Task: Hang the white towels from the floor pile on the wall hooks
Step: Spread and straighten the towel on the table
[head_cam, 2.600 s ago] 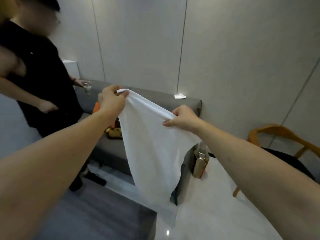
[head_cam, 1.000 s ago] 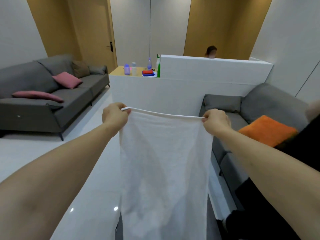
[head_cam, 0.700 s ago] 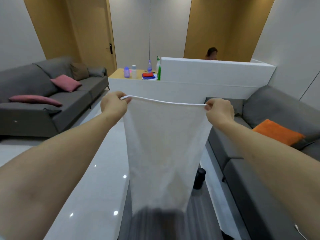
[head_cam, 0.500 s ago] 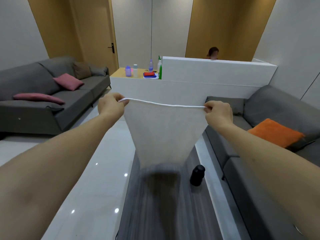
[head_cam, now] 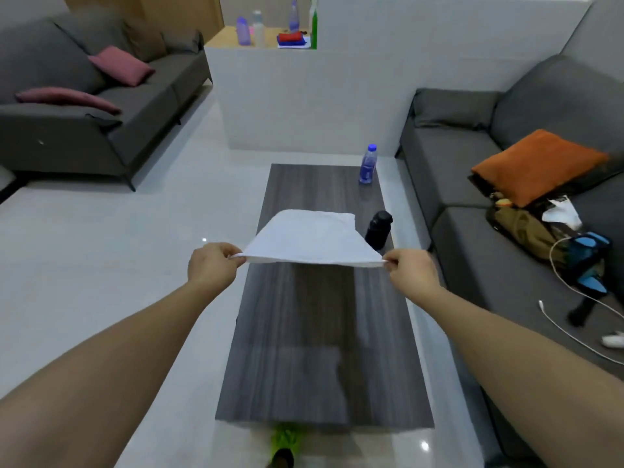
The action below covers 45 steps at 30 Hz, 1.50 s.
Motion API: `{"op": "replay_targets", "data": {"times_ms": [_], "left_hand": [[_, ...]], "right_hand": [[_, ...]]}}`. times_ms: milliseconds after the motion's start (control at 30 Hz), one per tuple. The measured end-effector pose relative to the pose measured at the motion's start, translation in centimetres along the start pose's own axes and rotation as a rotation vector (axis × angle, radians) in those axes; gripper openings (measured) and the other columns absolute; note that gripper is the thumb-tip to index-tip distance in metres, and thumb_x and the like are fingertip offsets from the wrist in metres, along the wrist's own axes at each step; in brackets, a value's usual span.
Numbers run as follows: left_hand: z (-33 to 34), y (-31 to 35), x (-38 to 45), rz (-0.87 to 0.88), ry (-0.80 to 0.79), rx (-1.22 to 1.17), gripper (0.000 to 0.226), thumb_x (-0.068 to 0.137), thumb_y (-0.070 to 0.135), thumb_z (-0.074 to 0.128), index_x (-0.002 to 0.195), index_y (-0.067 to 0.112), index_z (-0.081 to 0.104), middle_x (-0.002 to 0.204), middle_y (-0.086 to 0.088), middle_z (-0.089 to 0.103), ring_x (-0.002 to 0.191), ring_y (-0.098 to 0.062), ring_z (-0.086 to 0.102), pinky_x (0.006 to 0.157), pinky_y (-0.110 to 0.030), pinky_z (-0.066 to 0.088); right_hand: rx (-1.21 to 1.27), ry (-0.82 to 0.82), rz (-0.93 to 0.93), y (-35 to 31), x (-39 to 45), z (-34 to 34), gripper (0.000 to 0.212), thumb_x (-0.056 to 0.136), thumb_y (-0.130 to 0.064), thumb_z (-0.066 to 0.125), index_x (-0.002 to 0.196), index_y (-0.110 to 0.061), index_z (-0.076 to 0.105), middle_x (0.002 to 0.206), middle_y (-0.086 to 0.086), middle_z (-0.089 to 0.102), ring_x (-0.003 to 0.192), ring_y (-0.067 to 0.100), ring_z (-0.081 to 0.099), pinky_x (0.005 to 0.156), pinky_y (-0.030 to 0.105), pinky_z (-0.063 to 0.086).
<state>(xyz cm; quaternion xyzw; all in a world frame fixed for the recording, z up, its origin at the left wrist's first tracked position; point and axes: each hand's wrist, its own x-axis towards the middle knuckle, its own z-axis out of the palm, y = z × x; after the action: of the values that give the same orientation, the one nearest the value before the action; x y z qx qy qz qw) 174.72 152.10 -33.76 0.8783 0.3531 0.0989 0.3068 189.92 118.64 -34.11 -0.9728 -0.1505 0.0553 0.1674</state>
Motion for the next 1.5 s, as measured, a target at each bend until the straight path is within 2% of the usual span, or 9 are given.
{"op": "replay_targets", "data": {"times_ms": [233,367,667,767,1067,1167,1267,1367,1500], "left_hand": [[4.8,-6.2,-8.7,-0.096,-0.260,0.194,0.015,0.086,0.033,0.070,0.090,0.020,0.075,0.070,0.006,0.063,0.067,-0.010,0.056,0.051,-0.022,0.038],[6.2,-6.9,-10.1,-0.096,-0.301,0.232,0.018,0.085,0.035,0.070,0.091,0.019,0.075,0.077,0.002,0.065,0.073,-0.015,0.058,0.060,-0.025,0.043],[9.5,-6.2,-4.6,-0.094,-0.374,0.270,0.018,0.084,0.035,0.068,0.074,0.020,0.069,0.072,0.000,0.064,0.074,-0.020,0.059,0.059,-0.027,0.040],[11.7,-6.6,-1.0,-0.092,-0.422,0.281,0.019,0.084,0.036,0.069,0.076,0.019,0.070,0.074,-0.002,0.066,0.075,-0.022,0.061,0.065,-0.028,0.047],[20.4,-8.0,12.8,-0.165,-0.509,0.237,0.018,0.087,0.034,0.064,0.087,0.017,0.071,0.085,-0.009,0.067,0.082,-0.029,0.063,0.076,-0.034,0.055],[23.0,-8.5,14.9,-0.166,-0.440,0.180,0.026,0.089,0.030,0.061,0.112,0.019,0.069,0.100,-0.005,0.070,0.094,-0.028,0.064,0.083,-0.032,0.051],[25.0,-9.8,14.6,-0.206,-0.465,0.173,0.042,0.090,0.029,0.057,0.131,0.018,0.057,0.117,-0.006,0.067,0.107,-0.030,0.060,0.086,-0.030,0.046],[26.4,-12.2,12.1,-0.295,-0.563,0.164,0.043,0.090,0.030,0.061,0.130,0.016,0.056,0.118,-0.007,0.064,0.103,-0.028,0.059,0.081,-0.029,0.045],[27.9,-16.0,6.5,-0.378,-0.736,0.242,0.036,0.091,0.031,0.060,0.123,0.013,0.059,0.111,-0.009,0.066,0.102,-0.029,0.060,0.081,-0.031,0.047]], "right_hand": [[-0.034,-0.211,0.053,5.3,-9.7,7.5,0.025,0.089,-0.014,0.055,0.101,-0.023,0.075,0.088,0.002,0.070,0.075,0.021,0.055,0.065,0.026,0.040],[-0.018,-0.283,0.095,7.0,-11.8,8.7,0.020,0.090,-0.015,0.056,0.096,-0.021,0.075,0.085,0.001,0.067,0.079,0.021,0.059,0.065,0.027,0.043],[-0.012,-0.277,0.199,7.0,-6.7,9.4,0.014,0.091,-0.019,0.059,0.089,-0.023,0.073,0.086,0.003,0.069,0.082,0.024,0.062,0.069,0.032,0.052],[-0.020,-0.308,0.248,6.9,-3.2,10.8,0.014,0.091,-0.019,0.060,0.092,-0.022,0.073,0.090,0.005,0.070,0.085,0.025,0.063,0.075,0.035,0.055],[-0.029,-0.315,0.350,5.2,12.7,17.0,0.018,0.092,-0.015,0.056,0.101,-0.015,0.071,0.097,0.010,0.068,0.087,0.029,0.063,0.074,0.037,0.056],[-0.021,-0.257,0.399,5.2,15.9,19.5,0.029,0.090,-0.010,0.054,0.114,-0.019,0.068,0.103,0.009,0.068,0.085,0.026,0.060,0.064,0.029,0.046],[0.009,-0.241,0.450,5.9,15.8,21.9,0.030,0.091,-0.013,0.055,0.117,-0.018,0.068,0.105,0.008,0.070,0.083,0.023,0.058,0.065,0.025,0.041],[0.053,-0.325,0.532,7.5,12.3,24.7,0.026,0.094,-0.020,0.056,0.118,-0.019,0.068,0.107,0.009,0.071,0.080,0.021,0.058,0.066,0.025,0.046],[0.025,-0.506,0.651,10.1,5.2,28.2,0.030,0.096,-0.027,0.056,0.124,-0.018,0.064,0.117,0.009,0.068,0.103,0.027,0.063,0.077,0.027,0.048]]}}
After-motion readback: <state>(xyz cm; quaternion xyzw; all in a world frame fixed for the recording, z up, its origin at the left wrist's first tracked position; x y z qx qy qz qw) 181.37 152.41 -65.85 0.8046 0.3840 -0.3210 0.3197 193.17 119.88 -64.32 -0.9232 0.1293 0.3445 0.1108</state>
